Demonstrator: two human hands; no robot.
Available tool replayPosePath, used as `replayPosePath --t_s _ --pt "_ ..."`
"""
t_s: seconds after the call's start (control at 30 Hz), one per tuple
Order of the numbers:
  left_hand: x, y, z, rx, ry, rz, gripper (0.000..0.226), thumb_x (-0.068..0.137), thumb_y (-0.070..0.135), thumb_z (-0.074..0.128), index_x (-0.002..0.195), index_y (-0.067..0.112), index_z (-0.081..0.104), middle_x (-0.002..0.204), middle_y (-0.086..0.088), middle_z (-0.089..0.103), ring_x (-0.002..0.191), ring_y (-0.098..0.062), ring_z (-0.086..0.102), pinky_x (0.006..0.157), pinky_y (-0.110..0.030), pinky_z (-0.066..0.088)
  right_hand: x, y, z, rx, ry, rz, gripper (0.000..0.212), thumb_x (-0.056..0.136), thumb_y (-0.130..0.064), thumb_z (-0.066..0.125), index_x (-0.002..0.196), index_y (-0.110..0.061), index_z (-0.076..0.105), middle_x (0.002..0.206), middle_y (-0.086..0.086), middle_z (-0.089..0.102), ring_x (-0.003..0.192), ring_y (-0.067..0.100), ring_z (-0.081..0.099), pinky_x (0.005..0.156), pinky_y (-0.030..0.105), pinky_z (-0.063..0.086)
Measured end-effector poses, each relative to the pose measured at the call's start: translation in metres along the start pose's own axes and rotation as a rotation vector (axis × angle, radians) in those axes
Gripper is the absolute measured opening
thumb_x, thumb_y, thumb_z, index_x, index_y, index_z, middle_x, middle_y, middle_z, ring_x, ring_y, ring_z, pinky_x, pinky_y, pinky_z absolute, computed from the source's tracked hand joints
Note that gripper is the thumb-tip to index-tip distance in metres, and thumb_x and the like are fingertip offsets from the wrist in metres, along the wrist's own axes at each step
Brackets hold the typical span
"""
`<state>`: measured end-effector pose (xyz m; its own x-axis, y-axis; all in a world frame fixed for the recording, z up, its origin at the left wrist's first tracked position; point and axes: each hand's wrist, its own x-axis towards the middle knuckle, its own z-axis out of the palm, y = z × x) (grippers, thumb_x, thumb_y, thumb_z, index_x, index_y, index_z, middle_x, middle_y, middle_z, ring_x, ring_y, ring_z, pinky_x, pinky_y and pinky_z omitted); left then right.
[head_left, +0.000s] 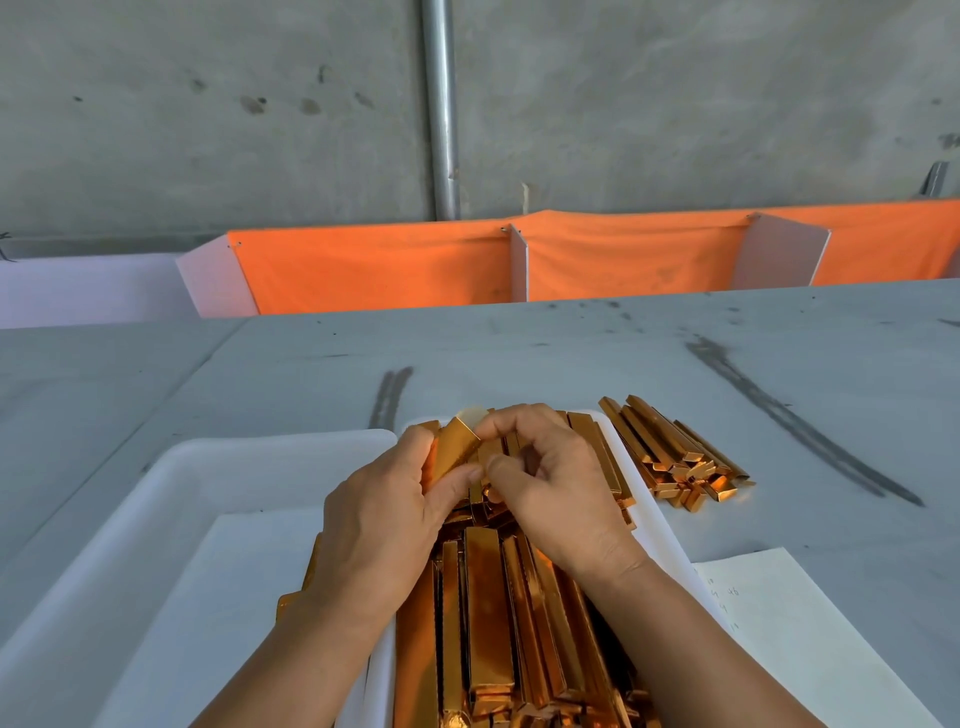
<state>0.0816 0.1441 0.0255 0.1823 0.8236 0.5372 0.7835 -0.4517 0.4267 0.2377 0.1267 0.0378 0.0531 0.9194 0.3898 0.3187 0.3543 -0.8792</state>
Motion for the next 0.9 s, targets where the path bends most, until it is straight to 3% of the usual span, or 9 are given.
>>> replayPosePath --t_s 0.13,0.23,0.27,0.33,0.37,0.43,0.6,0.77,0.9 --pt "-0.002 0.001 0.001 0.019 -0.038 0.046 0.053 0.072 0.078 0.028 0.091 0.031 0.042 0.061 0.014 0.044 0.054 -0.005 0.049 0.051 -0.017 0.031 0.003 0.002 -0.002 -0.011 -0.032 0.060 0.023 0.081 -0.011 0.055 0.077 -0.032 0.065 0.095 -0.015 0.057 0.084 0.007 0.059 0.072 0.022 0.051" --pt "-0.002 0.001 0.001 0.007 -0.055 0.066 0.053 0.072 0.080 0.032 0.091 0.032 0.045 0.059 0.013 0.045 0.053 -0.005 0.048 0.049 -0.016 0.031 0.004 0.002 -0.006 -0.032 -0.026 0.052 0.021 0.076 -0.022 0.045 0.074 -0.029 0.065 0.085 -0.019 0.059 0.084 0.002 0.058 0.066 0.012 0.044" --pt "-0.002 0.001 0.001 0.007 -0.059 0.068 0.053 0.072 0.079 0.033 0.091 0.032 0.046 0.059 0.012 0.045 0.052 -0.005 0.048 0.049 -0.016 0.031 0.004 0.003 -0.007 -0.028 -0.023 0.036 0.022 0.080 -0.022 0.046 0.076 -0.030 0.066 0.081 -0.018 0.061 0.077 0.004 0.059 0.060 0.015 0.044" --pt "-0.002 0.001 0.001 0.013 -0.067 0.071 0.054 0.072 0.079 0.033 0.092 0.031 0.047 0.059 0.011 0.045 0.052 -0.007 0.049 0.049 -0.016 0.033 0.003 0.004 -0.007 -0.010 0.000 0.009 0.027 0.093 -0.016 0.048 0.082 -0.033 0.066 0.075 -0.008 0.065 0.065 0.020 0.059 0.053 0.033 0.048" --pt "-0.002 0.001 0.001 0.016 -0.073 0.071 0.054 0.072 0.079 0.034 0.092 0.031 0.046 0.059 0.011 0.045 0.052 -0.007 0.049 0.049 -0.017 0.033 0.003 0.004 -0.007 -0.003 0.018 0.004 0.028 0.097 -0.014 0.051 0.085 -0.034 0.067 0.075 -0.004 0.066 0.066 0.028 0.060 0.056 0.042 0.051" --pt "-0.002 0.000 0.001 0.020 -0.084 0.070 0.051 0.073 0.079 0.034 0.091 0.032 0.044 0.059 0.012 0.044 0.052 -0.007 0.049 0.050 -0.016 0.032 0.004 0.004 -0.006 0.008 0.048 -0.001 0.022 0.097 -0.016 0.058 0.092 -0.035 0.067 0.078 0.000 0.068 0.069 0.029 0.063 0.062 0.046 0.056" --pt "-0.003 -0.001 0.002 0.013 -0.111 0.065 0.049 0.072 0.080 0.031 0.089 0.035 0.040 0.062 0.013 0.046 0.054 -0.006 0.051 0.052 -0.016 0.035 0.004 0.006 -0.009 0.015 0.058 -0.013 0.014 0.091 -0.017 0.069 0.092 -0.030 0.073 0.082 -0.002 0.070 0.075 0.021 0.065 0.071 0.038 0.058" --pt "-0.002 -0.001 0.003 0.011 -0.114 0.065 0.049 0.072 0.079 0.032 0.091 0.035 0.041 0.063 0.016 0.045 0.056 -0.004 0.050 0.053 -0.014 0.032 0.006 0.004 -0.010 -0.103 0.094 -0.065 0.013 0.089 -0.015 0.072 0.084 -0.027 0.073 0.086 -0.012 0.064 0.074 0.004 0.059 0.066 0.016 0.049" --pt "-0.003 0.000 0.002 -0.021 -0.105 0.066 0.048 0.074 0.076 0.035 0.087 0.031 0.043 0.062 0.015 0.045 0.055 -0.006 0.050 0.052 -0.014 0.032 0.005 0.003 -0.012 -0.077 0.043 -0.019 0.011 0.092 -0.021 0.067 0.087 -0.028 0.073 0.084 -0.011 0.067 0.073 0.005 0.063 0.064 0.015 0.051"
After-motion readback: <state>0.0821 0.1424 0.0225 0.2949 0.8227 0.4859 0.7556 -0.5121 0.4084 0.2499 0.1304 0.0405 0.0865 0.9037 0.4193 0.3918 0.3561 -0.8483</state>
